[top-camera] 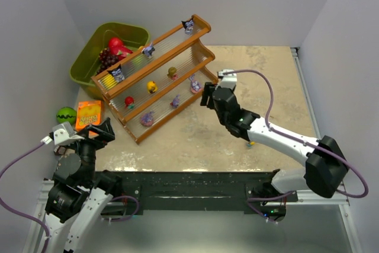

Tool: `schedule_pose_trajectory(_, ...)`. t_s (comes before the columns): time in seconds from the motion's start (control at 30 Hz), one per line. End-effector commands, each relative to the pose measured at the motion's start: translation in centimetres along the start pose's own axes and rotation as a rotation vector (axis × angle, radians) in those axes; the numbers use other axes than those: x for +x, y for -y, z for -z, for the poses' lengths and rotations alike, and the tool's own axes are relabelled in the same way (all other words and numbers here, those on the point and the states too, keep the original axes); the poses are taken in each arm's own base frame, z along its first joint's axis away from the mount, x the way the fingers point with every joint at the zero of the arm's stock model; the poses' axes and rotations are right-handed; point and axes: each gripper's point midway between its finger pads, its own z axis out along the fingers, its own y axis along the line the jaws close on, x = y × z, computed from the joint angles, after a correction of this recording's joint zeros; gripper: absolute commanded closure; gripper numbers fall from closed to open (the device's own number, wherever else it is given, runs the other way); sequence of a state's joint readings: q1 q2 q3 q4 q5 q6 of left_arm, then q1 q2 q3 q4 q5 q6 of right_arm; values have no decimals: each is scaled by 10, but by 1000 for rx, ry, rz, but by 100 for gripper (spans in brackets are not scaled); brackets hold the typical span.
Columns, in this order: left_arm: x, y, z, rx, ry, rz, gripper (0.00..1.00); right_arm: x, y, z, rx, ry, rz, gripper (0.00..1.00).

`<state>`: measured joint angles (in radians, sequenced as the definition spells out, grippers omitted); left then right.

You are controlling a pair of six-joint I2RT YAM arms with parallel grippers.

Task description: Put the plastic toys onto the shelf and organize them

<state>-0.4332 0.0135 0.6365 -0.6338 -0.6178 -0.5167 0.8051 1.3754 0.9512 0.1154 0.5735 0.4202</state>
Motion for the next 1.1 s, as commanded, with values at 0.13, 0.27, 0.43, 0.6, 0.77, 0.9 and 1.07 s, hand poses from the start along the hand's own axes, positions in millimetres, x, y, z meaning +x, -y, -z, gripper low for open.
schedule_pose_trajectory(0.13, -19, -3, 12, 29, 93, 88, 0, 53, 136, 33, 464, -36, -166, 25)
schedule_pose_trajectory(0.27, -20, -1, 12, 36, 95, 85, 0, 73, 179, 57, 627, -31, -182, 11)
schedule_pose_trajectory(0.43, -18, 2, 10, 49, 85, 72, 0, 88, 202, 77, 736, -21, -262, 7)
schedule_pose_trajectory(0.6, -17, 4, 10, 55, 81, 66, 0, 103, 217, 93, 830, -6, -380, 6)
schedule_pose_trajectory(0.77, -18, 4, 11, 60, 86, 71, 0, 122, 221, 103, 869, -29, -478, 6)
schedule_pose_trajectory(0.9, -19, 3, 11, 61, 92, 75, 0, 137, 216, 98, 868, -61, -544, 7)
schedule_pose_trajectory(1.07, -20, 3, 12, 60, 95, 77, 0, 155, 210, 99, 868, -120, -612, 15)
